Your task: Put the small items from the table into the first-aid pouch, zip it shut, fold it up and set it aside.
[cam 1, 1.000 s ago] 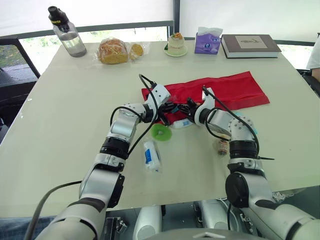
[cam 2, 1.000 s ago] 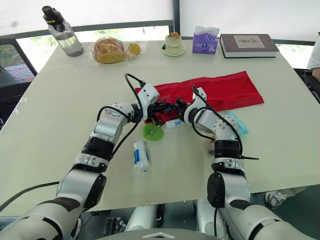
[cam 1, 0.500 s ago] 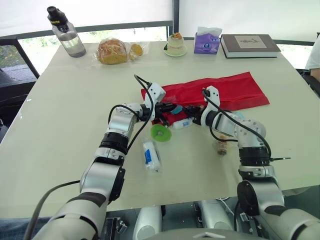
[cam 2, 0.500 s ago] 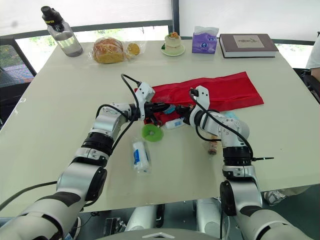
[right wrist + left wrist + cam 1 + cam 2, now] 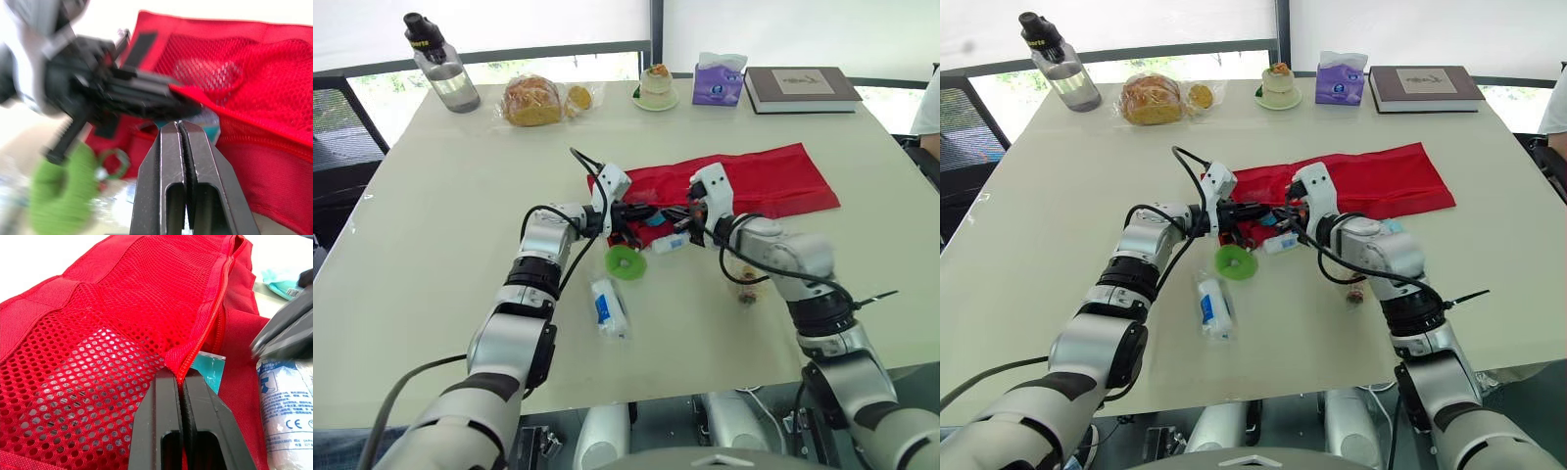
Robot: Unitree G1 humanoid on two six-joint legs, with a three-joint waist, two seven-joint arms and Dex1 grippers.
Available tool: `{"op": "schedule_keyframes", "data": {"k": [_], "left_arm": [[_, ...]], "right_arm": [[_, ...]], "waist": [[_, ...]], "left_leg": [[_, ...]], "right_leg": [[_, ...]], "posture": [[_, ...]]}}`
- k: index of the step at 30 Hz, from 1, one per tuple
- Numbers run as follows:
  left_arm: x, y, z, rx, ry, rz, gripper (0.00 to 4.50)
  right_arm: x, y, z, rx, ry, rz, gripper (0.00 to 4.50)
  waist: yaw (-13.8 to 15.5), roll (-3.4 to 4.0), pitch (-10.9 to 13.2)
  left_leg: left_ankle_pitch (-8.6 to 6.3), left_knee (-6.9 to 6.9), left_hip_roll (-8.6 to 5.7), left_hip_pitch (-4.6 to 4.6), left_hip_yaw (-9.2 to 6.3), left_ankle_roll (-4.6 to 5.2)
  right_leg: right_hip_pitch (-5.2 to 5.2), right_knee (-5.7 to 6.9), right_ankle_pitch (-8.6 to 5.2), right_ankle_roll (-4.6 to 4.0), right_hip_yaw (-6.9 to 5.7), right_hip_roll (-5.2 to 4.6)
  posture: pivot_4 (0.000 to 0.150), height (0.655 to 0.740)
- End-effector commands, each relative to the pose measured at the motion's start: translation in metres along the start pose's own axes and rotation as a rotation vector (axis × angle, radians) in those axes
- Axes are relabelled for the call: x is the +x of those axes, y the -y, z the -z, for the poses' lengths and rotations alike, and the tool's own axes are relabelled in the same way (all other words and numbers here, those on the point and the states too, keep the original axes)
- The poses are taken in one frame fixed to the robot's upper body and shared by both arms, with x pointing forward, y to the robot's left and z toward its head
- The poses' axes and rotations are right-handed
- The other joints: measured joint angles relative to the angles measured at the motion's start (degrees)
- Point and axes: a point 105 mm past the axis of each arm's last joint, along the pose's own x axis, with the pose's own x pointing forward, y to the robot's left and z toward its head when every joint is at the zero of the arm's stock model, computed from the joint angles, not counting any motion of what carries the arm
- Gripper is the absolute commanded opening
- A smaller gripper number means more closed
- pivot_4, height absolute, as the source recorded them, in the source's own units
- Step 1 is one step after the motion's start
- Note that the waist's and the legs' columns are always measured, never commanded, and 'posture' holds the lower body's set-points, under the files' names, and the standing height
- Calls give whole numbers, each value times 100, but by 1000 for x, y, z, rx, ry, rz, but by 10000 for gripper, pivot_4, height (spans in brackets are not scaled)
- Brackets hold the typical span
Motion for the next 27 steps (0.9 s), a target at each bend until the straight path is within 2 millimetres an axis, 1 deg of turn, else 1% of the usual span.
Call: {"op": "schedule_keyframes", "data": {"k": [1,5,10,12,14,20,23,25,27], "left_arm": [[-2,-1,-8,25,14,9,0],[-2,1,-9,27,17,25,0],[1,6,-8,27,17,44,0],[2,8,-6,24,13,55,0],[3,10,-4,23,9,61,0],[6,16,-1,27,2,87,0],[7,18,1,29,-2,92,0],[7,18,1,29,-3,94,0],[7,18,2,28,-3,94,0]], "right_arm": [[9,-3,-13,-95,41,5,626],[19,-3,-6,-168,10,11,626],[29,2,5,-215,-39,29,626],[34,8,10,-231,-61,49,626],[38,10,11,-238,-70,59,626],[52,9,2,-258,-47,62,626],[58,11,-3,-266,-18,98,626],[60,11,-7,-253,9,109,626],[62,10,-16,-197,70,120,626]], "waist": [[-3,0,0],[-2,0,0],[1,0,0],[-4,0,0],[-4,0,0],[-13,-1,-1],[-38,-2,-2],[-61,-2,-3],[-78,-2,-3]], "left_leg": [[0,0,0,0,0,0],[0,0,0,0,-1,0],[0,0,0,0,0,0],[0,0,0,1,0,0],[0,1,0,3,0,0],[0,1,0,12,-1,0],[0,0,1,17,-1,0],[0,0,3,19,-3,0],[0,0,3,19,-3,0]], "right_leg": [[0,0,0,0,0,0],[0,1,0,0,0,1],[0,1,0,0,0,0],[0,1,0,0,0,0],[0,4,0,0,0,0],[2,12,0,-1,1,1],[3,15,0,-1,2,3],[4,16,0,-1,2,5],[4,16,0,-1,2,5]], "posture": [[1500,7400],[1500,7400],[1500,7400],[1500,7400],[1500,7400],[1500,7400],[1500,7400],[1500,7400],[1500,7400]]}}
